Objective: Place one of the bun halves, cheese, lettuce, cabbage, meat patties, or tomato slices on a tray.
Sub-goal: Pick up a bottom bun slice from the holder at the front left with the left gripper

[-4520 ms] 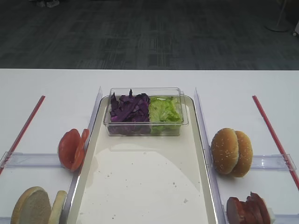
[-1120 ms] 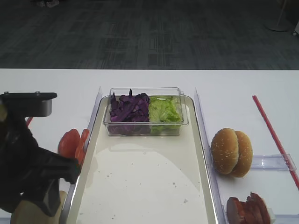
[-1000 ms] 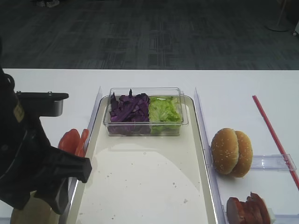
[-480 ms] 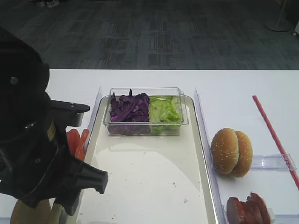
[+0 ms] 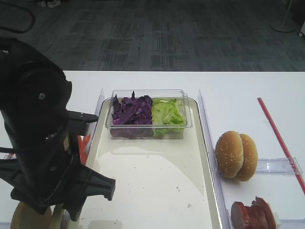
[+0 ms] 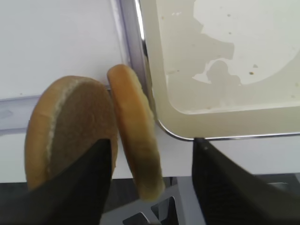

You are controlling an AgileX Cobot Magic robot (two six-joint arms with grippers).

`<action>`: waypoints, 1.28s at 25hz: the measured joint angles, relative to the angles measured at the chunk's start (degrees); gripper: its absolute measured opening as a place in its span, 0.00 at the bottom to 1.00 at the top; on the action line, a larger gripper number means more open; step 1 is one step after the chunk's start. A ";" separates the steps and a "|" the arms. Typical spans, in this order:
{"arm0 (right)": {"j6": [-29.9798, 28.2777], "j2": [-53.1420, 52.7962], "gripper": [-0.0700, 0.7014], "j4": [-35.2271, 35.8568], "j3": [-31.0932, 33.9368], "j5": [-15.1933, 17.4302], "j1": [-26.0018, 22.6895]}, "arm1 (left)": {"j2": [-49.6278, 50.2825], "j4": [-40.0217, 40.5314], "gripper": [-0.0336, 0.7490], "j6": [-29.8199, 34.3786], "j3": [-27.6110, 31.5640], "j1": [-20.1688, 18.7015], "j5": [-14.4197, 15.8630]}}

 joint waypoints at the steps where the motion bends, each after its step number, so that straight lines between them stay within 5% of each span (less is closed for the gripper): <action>1: 0.00 0.00 0.75 0.00 0.00 0.00 0.00 | 0.28 0.03 0.51 0.00 0.00 0.00 0.00; 32: 0.00 0.00 0.75 0.00 0.00 0.00 0.00 | 3.15 1.86 0.20 -1.50 -1.19 -0.04 2.74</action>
